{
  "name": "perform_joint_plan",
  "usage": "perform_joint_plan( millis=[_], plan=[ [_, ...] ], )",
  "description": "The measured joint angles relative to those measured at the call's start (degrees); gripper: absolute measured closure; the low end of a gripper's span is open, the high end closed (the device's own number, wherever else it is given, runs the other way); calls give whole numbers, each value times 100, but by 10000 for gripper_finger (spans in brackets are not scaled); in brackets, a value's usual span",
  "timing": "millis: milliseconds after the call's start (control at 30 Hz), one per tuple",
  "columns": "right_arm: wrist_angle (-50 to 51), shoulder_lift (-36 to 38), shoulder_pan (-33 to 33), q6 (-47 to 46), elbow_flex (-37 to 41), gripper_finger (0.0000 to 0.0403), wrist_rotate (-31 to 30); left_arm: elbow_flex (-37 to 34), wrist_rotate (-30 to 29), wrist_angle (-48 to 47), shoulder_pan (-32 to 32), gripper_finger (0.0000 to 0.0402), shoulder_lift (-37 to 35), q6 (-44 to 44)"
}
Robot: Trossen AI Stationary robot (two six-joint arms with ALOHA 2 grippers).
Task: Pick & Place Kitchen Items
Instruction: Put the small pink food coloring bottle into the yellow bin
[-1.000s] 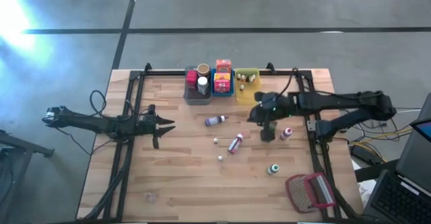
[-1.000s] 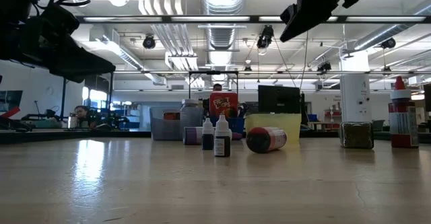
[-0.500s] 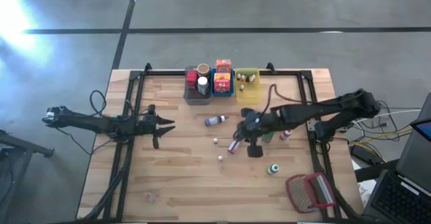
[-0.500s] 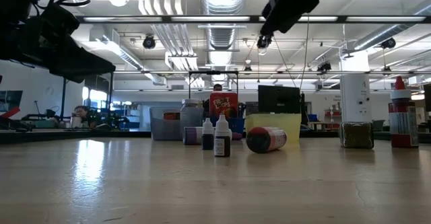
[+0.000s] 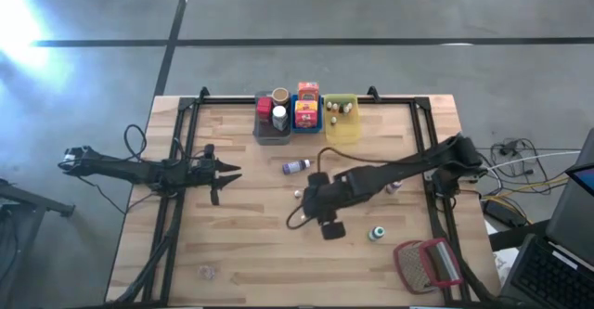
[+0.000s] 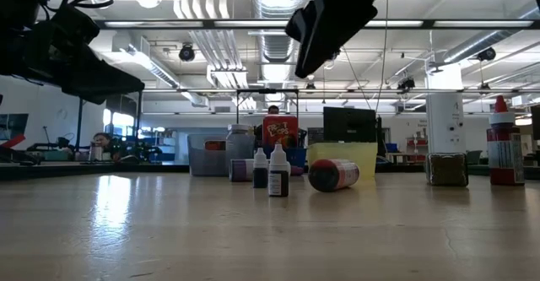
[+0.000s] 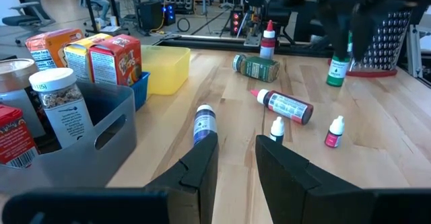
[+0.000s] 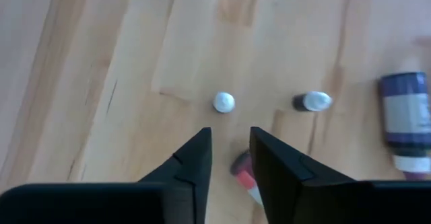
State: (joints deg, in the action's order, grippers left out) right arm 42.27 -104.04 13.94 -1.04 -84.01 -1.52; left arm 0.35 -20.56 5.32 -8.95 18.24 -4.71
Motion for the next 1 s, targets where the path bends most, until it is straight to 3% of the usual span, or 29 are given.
perform_joint_plan(
  millis=[233, 567, 1000],
  plan=[
    [77, -621, 135, -58, -539, 278, 11, 1, 0, -34, 0, 293, -2, 0],
    [80, -1199, 133, -184, -654, 248, 1, 1, 2, -46, 0, 293, 2, 0],
    [-244, -1241, 99, -201, -560, 270, -16, 1, 4, -87, 0, 293, 2, 0]
  ],
)
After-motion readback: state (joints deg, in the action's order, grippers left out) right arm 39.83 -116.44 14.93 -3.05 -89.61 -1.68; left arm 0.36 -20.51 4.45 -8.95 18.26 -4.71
